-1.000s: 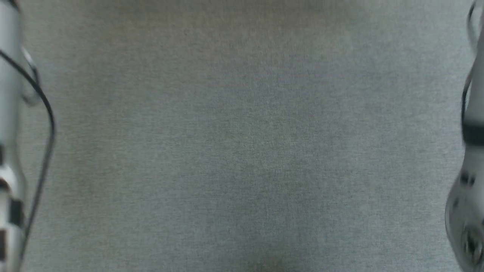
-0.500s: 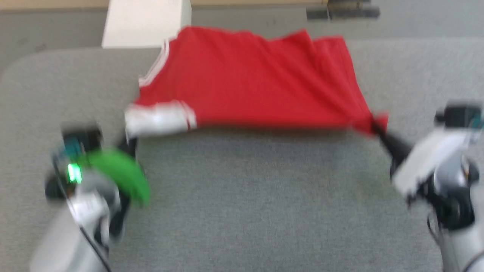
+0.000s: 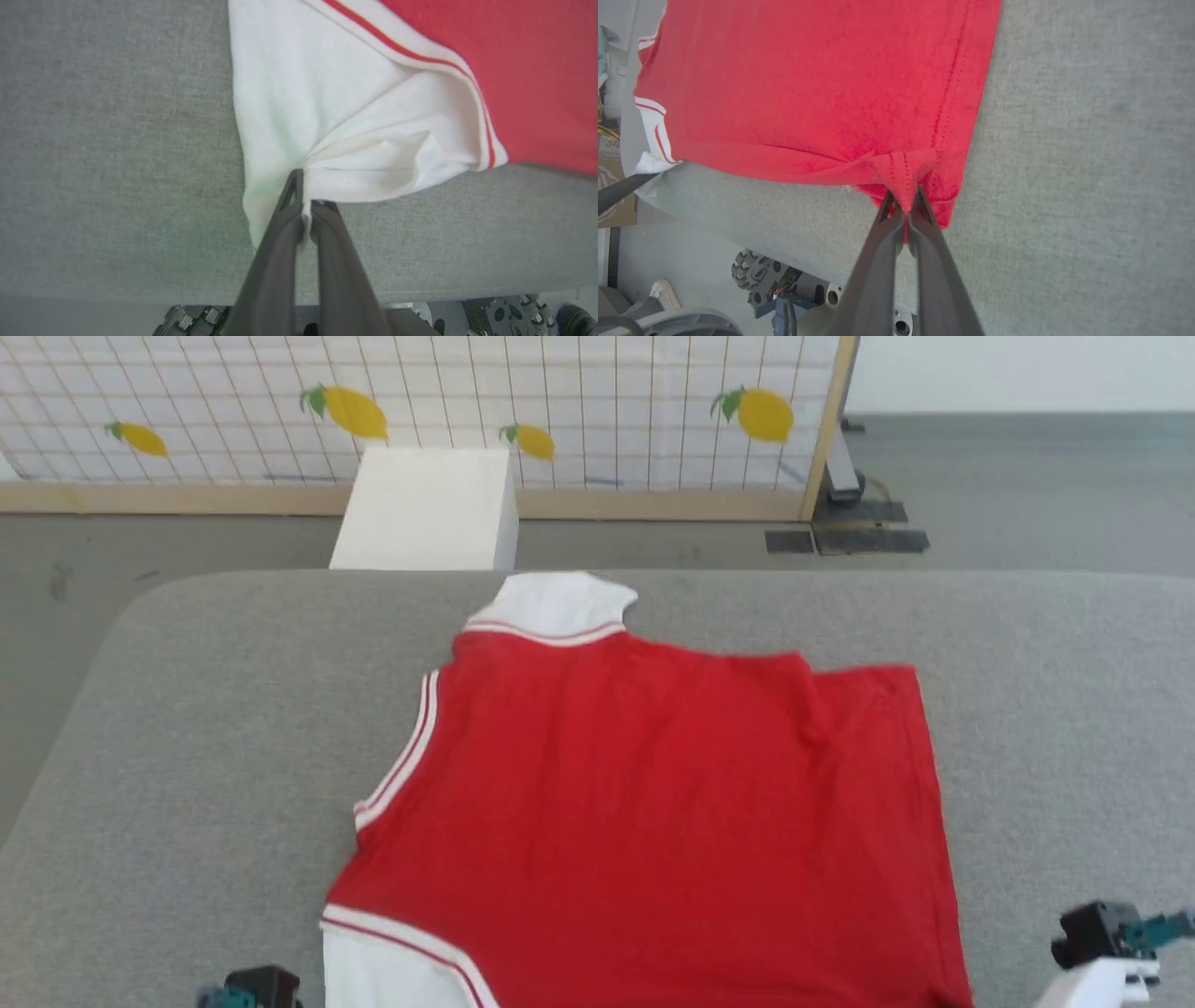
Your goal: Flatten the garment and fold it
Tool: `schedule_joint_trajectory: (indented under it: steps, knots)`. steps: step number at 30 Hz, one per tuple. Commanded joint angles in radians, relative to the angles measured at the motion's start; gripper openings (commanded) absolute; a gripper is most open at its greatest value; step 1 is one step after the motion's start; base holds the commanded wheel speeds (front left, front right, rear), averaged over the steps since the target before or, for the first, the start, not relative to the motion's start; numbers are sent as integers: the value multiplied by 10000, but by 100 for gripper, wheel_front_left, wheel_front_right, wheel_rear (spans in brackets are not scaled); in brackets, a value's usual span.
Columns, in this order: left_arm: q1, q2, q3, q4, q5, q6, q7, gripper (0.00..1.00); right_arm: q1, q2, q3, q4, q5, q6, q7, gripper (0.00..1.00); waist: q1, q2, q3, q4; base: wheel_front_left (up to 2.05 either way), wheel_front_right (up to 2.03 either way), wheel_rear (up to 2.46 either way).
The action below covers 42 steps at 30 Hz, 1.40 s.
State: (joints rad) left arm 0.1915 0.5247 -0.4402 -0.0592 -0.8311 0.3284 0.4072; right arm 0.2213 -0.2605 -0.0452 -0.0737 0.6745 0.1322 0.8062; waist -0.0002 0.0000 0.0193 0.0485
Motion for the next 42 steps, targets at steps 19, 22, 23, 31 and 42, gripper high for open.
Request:
schedule_joint_trajectory:
  steps: [19,22,23,31,42]
  knots:
    - [-4150,610,-148,-110,1592,-1291,-401,0,-2064,678,-963,-1021,-1725,-15,683,0,2,0,1514,-104,0,0,0]
    - [-5247,419,-387,666,1888,-1777,-521,0,-2676,768,-853,-867,-2091,-15,943,0,2,0,2097,-215,0,0,0]
    - [-5564,353,-475,968,1980,-1926,-557,0,-2882,832,-822,-790,-2208,-15,1056,0,2,0,2298,-257,0,0,0]
    - [-6734,-232,-874,3216,2174,-2659,-1047,0,-3827,996,-352,-80,-3008,-15,1802,0,2,0,3370,-476,0,0,0]
    - [-7250,-870,-627,4914,1798,-2922,-2010,100,-3768,1080,-258,232,-2759,-15,1684,100,2,0,3245,-279,0,0,0]
